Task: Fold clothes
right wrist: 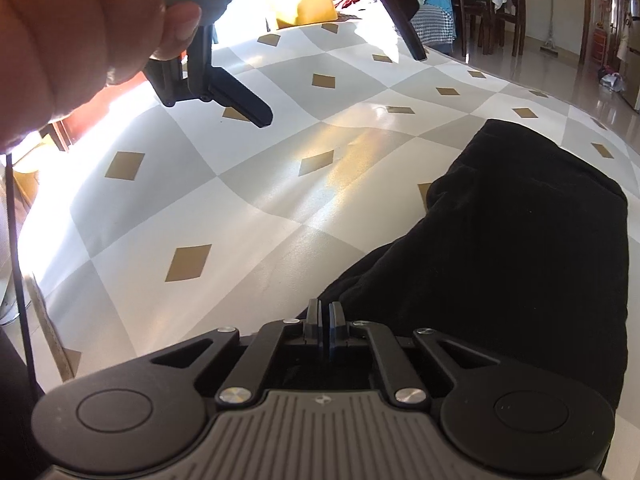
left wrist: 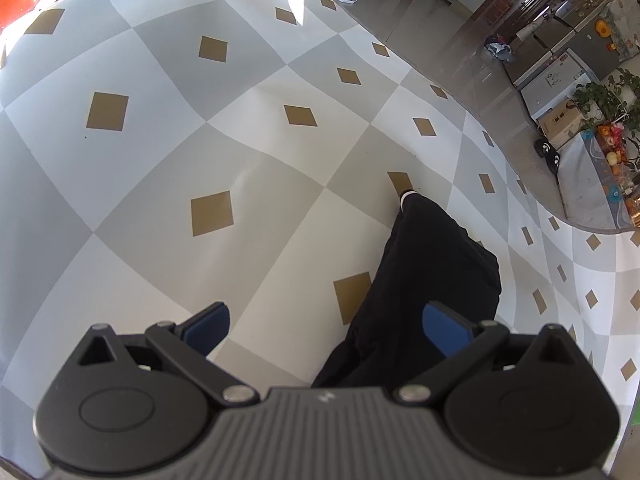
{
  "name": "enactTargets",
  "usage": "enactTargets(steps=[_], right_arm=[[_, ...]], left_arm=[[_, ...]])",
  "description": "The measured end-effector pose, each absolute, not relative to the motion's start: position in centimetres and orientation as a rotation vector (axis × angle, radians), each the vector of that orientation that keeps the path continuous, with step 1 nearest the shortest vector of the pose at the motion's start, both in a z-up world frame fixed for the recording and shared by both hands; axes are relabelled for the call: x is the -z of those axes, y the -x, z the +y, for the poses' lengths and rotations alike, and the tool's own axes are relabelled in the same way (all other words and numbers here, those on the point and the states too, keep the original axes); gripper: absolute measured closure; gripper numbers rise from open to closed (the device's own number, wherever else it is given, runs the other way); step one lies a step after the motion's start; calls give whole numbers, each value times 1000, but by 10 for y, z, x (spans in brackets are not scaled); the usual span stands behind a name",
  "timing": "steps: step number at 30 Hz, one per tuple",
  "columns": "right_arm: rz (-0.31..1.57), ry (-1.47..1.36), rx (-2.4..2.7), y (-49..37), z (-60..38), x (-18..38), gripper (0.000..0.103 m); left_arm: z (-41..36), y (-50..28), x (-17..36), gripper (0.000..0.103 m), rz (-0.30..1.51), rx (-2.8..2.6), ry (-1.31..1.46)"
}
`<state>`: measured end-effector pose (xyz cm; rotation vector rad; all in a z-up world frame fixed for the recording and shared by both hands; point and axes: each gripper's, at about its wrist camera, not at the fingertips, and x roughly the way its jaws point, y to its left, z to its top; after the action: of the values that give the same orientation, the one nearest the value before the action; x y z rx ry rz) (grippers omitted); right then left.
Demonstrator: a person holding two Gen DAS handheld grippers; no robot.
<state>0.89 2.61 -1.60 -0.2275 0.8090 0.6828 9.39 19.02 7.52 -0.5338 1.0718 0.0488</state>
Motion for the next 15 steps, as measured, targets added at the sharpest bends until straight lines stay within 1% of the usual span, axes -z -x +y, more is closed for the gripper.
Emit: enactTargets(steps=[2, 7, 15], right_arm=[[807, 244, -695, -10, 29, 17, 96], [839, 187, -692, -14, 20, 9, 76], [874, 212, -667, -20, -22, -8, 71]], left_arm=[[185, -96, -72, 0, 1087, -40, 515], [170, -99, -66, 0, 1106, -16, 467], [140, -106, -48, 0, 1158, 23, 371]])
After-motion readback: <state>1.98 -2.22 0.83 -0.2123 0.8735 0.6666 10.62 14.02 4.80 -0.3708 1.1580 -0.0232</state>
